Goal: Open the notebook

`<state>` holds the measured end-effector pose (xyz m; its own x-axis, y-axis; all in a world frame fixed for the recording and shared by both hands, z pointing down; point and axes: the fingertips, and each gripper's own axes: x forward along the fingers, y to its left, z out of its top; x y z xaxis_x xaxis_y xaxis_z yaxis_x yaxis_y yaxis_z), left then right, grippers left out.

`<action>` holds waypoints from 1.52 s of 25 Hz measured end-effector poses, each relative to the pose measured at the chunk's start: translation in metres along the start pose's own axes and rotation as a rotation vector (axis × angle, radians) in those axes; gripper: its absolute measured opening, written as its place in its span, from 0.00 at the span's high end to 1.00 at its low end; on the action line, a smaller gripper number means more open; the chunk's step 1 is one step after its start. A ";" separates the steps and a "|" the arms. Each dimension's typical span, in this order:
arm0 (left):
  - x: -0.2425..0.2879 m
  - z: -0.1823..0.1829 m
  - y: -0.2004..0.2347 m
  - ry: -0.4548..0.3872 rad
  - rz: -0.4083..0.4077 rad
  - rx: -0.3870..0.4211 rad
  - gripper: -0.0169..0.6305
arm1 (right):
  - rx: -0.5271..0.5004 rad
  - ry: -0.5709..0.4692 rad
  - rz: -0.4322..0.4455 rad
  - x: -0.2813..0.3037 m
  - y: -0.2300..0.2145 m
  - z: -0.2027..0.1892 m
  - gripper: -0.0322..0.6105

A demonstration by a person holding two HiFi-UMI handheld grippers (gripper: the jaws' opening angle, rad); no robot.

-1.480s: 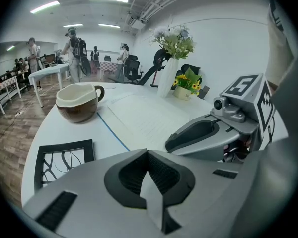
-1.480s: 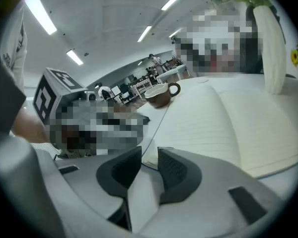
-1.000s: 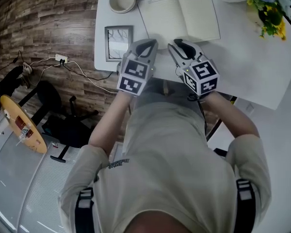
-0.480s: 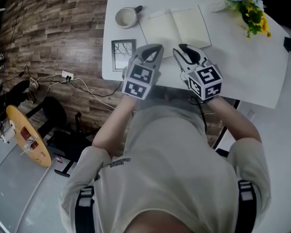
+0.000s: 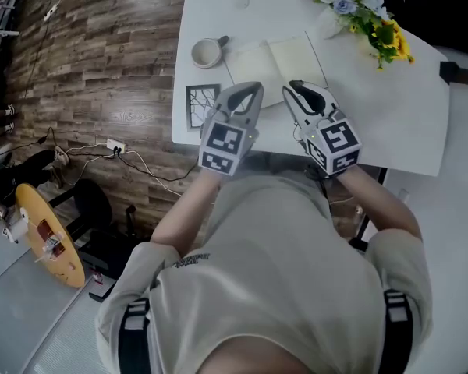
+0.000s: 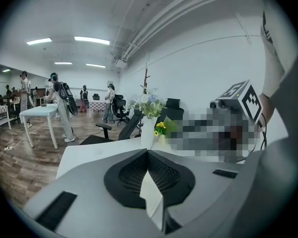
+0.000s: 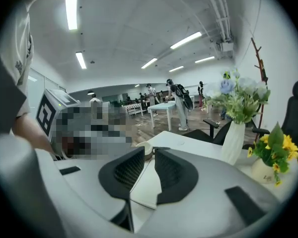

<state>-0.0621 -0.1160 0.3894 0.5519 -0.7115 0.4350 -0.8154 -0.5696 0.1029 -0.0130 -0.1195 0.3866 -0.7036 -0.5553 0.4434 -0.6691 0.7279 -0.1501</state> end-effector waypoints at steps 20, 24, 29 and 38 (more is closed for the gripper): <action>-0.064 0.106 -0.048 -0.472 0.025 0.083 0.97 | -0.102 -0.355 -0.106 -0.087 0.018 0.082 0.94; -0.065 0.101 -0.052 -0.457 0.027 0.067 0.97 | -0.084 -0.394 -0.138 -0.098 0.012 0.084 0.94; -0.060 0.097 -0.052 -0.426 0.028 0.081 0.97 | -0.113 -0.395 -0.128 -0.102 0.012 0.085 0.95; -0.062 0.104 -0.060 -0.453 0.022 0.081 0.97 | -0.104 -0.392 -0.089 -0.101 0.023 0.085 0.95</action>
<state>-0.0294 -0.0808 0.2638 0.5701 -0.8216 -0.0006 -0.8214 -0.5699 0.0201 0.0227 -0.0807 0.2631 -0.6956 -0.7143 0.0771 -0.7176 0.6959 -0.0278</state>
